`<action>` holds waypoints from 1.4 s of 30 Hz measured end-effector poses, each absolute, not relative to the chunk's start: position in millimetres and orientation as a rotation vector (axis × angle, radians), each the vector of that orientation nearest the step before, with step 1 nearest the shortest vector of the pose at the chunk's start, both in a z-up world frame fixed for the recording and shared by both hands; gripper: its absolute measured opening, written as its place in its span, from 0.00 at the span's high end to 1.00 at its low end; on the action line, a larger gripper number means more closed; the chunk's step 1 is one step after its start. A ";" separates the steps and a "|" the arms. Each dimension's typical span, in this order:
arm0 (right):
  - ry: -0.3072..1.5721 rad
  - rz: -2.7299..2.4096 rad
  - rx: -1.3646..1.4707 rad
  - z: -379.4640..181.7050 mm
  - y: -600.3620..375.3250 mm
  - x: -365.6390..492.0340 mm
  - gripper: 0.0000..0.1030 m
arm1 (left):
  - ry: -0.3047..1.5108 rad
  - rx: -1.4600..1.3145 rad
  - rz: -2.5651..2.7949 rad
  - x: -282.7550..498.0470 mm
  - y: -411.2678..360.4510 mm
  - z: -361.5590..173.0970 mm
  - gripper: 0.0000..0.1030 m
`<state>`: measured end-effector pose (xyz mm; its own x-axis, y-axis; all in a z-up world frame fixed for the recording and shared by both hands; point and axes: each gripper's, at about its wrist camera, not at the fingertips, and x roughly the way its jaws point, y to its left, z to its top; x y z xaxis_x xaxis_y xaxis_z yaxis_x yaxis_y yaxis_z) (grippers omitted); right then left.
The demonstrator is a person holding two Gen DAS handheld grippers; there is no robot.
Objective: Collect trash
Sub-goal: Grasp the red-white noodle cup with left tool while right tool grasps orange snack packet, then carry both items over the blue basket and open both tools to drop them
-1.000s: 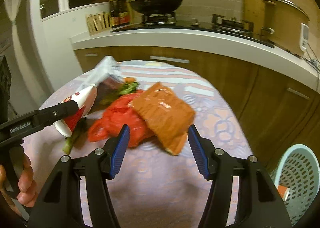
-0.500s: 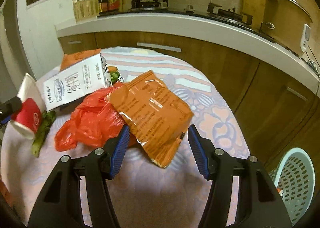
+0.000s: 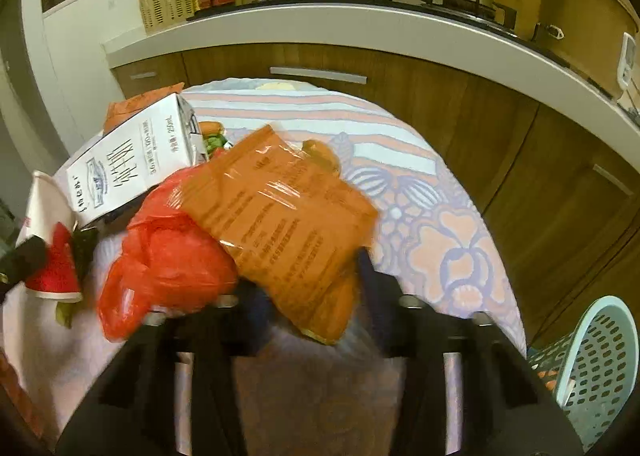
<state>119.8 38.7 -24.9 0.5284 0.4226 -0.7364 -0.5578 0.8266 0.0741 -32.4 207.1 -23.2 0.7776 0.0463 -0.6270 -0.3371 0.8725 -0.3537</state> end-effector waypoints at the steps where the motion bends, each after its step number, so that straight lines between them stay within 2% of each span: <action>1: 0.821 0.583 -0.181 -24.7 37.7 118.4 0.80 | 0.659 -0.476 0.214 -31.0 206.8 -25.3 0.31; 4: 0.802 0.586 -0.175 -22.5 31.8 111.7 0.94 | 0.690 -0.472 0.212 -25.7 204.1 -31.9 0.28; 7: 0.782 0.586 -0.153 -16.7 20.6 104.6 0.97 | 0.714 -0.422 0.245 -20.5 196.4 -34.6 0.28; 13: 0.726 0.614 -0.077 3.5 -7.4 87.7 0.98 | 0.688 -0.386 0.282 -26.9 187.3 -28.7 0.32; 25: 0.659 0.599 0.076 44.3 -78.7 69.5 0.98 | 0.521 -0.361 0.097 -41.9 126.7 37.8 0.32; 33: 0.651 0.427 0.100 44.6 -164.4 65.8 0.98 | 0.567 -0.314 -0.118 7.9 34.0 35.3 0.32; 42: 0.722 0.213 0.191 12.0 -280.9 80.5 0.98 | 0.706 -0.259 -0.315 82.7 -81.7 9.6 0.31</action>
<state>80.5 -280.9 12.0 0.7309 0.2573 -0.6321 -0.1263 0.9612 0.2451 82.7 -81.7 9.6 0.7173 -0.3679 -0.5918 0.1950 0.9213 -0.3363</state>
